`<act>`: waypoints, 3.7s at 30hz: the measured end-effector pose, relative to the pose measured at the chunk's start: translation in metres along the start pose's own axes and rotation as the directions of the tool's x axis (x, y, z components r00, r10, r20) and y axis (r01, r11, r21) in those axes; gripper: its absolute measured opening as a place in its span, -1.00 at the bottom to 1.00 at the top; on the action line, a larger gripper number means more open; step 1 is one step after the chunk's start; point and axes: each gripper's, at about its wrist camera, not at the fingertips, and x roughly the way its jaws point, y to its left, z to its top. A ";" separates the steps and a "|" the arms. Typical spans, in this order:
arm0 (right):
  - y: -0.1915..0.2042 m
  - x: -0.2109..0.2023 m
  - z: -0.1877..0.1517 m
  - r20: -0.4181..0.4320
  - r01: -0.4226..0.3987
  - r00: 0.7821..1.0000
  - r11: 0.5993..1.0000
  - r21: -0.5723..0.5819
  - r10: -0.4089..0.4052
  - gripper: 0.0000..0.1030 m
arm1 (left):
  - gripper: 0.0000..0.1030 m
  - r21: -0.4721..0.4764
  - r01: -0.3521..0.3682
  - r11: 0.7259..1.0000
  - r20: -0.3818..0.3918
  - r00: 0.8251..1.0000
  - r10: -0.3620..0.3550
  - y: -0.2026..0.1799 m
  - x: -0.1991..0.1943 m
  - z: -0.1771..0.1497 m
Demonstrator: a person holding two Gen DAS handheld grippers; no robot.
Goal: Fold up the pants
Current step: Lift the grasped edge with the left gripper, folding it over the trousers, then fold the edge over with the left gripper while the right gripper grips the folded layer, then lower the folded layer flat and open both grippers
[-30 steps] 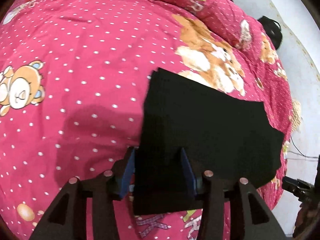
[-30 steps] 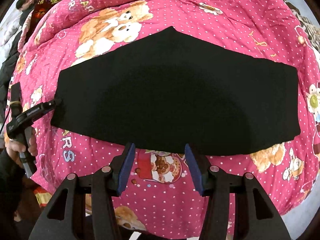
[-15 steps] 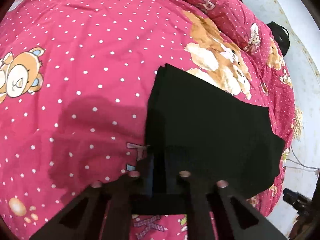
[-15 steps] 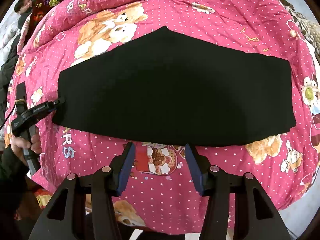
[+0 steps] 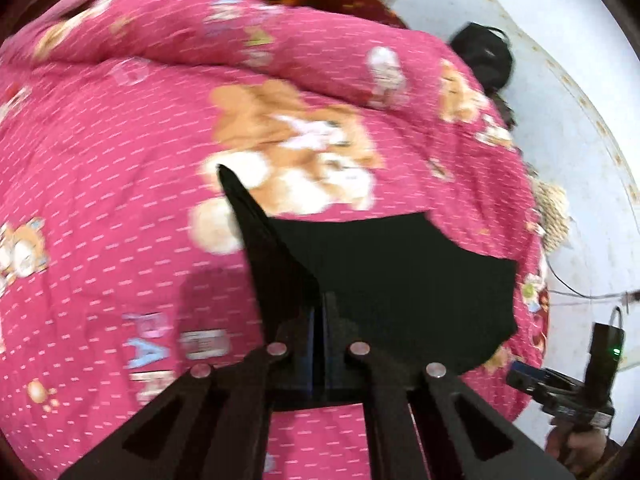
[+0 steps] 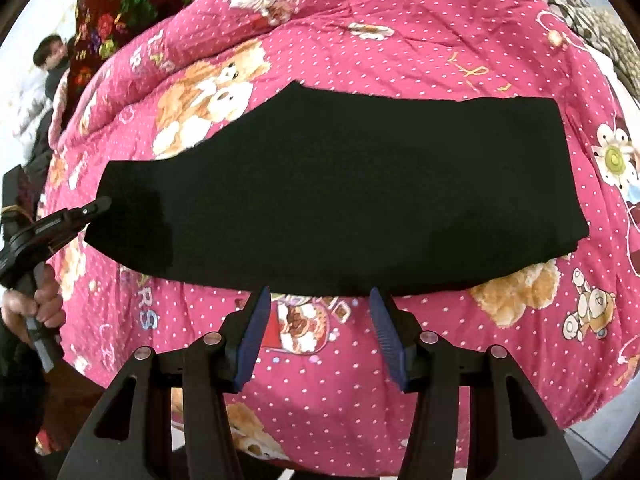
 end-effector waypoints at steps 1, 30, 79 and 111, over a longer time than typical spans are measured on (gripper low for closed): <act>-0.007 -0.001 0.002 0.007 -0.010 1.000 1.000 0.010 0.010 0.01 | -0.92 0.017 0.006 1.000 -0.004 1.000 -0.006 -0.014 0.003 0.002; -0.118 0.041 0.035 -0.007 -0.113 0.993 0.979 0.169 0.116 0.01 | -0.36 0.185 0.234 0.955 -0.289 0.941 -0.175 -0.169 0.125 -0.018; -0.080 0.117 0.143 -0.042 -0.106 0.993 0.994 0.036 0.107 -0.75 | -0.36 0.153 -0.098 0.983 -0.159 0.980 0.123 -0.090 0.164 0.048; -0.073 -0.012 -0.009 0.032 -0.066 0.997 0.997 -0.034 0.067 -0.65 | -0.36 0.309 -0.143 0.940 -0.090 0.980 0.179 -0.174 0.005 -0.086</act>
